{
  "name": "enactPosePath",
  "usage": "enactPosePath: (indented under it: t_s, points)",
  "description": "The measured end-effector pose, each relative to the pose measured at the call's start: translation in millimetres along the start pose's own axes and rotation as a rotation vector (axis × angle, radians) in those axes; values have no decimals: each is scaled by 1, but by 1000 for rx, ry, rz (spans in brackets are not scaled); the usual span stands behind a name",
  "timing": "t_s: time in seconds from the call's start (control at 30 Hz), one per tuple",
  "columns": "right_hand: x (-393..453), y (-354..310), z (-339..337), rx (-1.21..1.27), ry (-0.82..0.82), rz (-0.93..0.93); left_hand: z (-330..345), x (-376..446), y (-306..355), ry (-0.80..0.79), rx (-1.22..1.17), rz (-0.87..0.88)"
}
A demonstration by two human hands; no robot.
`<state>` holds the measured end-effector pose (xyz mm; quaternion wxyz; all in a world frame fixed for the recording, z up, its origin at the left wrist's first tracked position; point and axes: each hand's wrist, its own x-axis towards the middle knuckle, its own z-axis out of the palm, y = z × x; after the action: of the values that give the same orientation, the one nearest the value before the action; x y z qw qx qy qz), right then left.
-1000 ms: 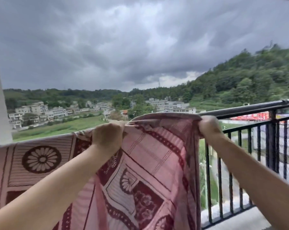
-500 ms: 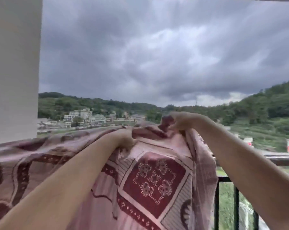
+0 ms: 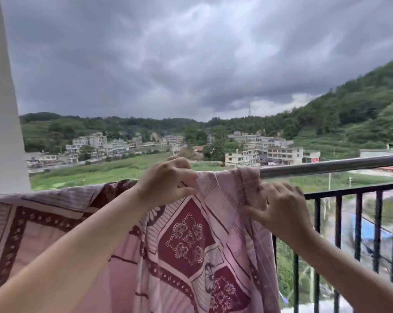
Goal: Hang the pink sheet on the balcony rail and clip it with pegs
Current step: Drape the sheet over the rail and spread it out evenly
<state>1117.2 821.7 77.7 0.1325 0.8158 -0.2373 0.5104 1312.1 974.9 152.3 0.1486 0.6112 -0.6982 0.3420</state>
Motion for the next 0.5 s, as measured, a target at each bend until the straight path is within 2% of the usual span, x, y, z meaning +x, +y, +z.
enactPosePath:
  t_s: [0.07, 0.17, 0.23, 0.37, 0.43, 0.5]
  points:
    - [-29, -14, 7, 67, -162, 162, 5, 1, 3, 69, 38, 11]
    - [-42, -18, 27, 227, -488, 517, 9, 4, 5, 54, 87, 18]
    - [-43, -9, 36, 383, -557, 679, 10, 4, 8, 22, 158, 0]
    - [-34, 30, 4, 696, -403, 974, 8, 5, 20, -24, 243, -87]
    - [-17, 60, -19, 692, -235, 991, 7, 14, 25, 26, 149, -227]
    - [15, 76, -40, 550, -134, 865, 0, 29, 29, 93, 23, -339]
